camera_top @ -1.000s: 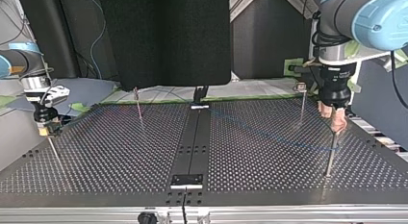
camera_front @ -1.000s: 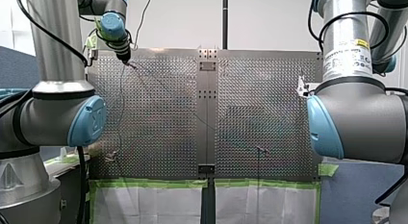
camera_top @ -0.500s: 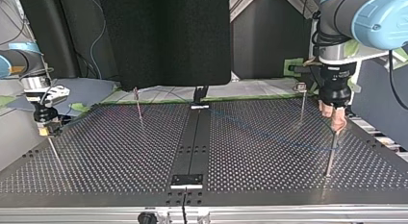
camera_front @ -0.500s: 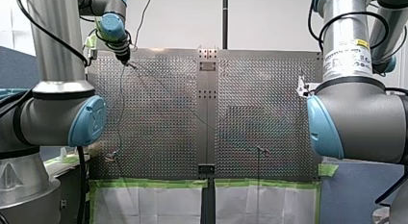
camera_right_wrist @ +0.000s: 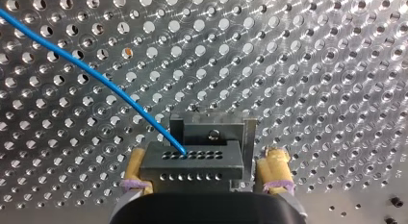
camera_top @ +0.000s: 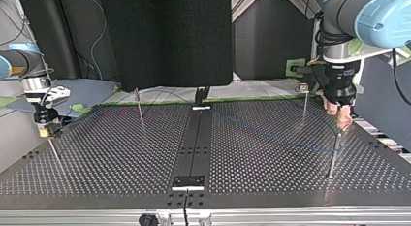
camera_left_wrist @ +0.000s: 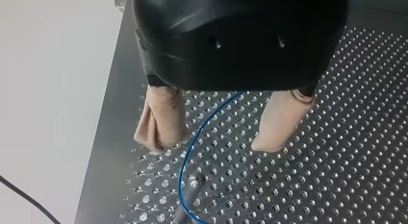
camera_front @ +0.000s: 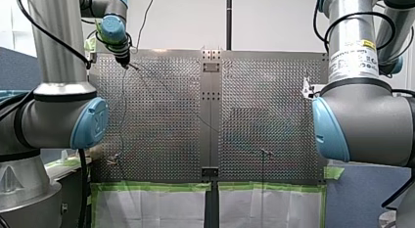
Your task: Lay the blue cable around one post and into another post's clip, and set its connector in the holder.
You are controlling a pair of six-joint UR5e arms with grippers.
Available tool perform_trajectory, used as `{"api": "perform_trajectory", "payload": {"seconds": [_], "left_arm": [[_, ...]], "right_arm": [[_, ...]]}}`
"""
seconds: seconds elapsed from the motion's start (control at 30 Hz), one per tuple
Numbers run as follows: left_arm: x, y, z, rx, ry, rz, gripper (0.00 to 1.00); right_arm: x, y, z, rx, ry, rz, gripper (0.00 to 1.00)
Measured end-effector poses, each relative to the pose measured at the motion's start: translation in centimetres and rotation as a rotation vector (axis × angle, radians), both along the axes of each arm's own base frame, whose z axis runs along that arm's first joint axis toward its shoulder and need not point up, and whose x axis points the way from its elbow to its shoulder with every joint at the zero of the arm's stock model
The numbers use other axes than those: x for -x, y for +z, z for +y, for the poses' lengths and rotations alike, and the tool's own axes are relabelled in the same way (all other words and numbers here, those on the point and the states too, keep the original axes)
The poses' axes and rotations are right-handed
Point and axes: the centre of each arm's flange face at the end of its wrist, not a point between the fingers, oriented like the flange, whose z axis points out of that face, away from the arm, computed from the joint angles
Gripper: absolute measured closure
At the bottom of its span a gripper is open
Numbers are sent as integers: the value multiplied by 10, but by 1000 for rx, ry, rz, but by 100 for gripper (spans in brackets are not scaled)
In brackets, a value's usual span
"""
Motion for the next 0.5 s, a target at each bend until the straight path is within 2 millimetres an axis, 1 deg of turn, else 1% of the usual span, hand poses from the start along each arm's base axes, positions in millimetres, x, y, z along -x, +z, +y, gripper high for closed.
{"api": "perform_trajectory", "payload": {"seconds": [0.5], "left_arm": [[-1, 0, 3, 5, 9, 0, 0]], "right_arm": [[0, 0, 0, 0, 0, 0, 0]]}}
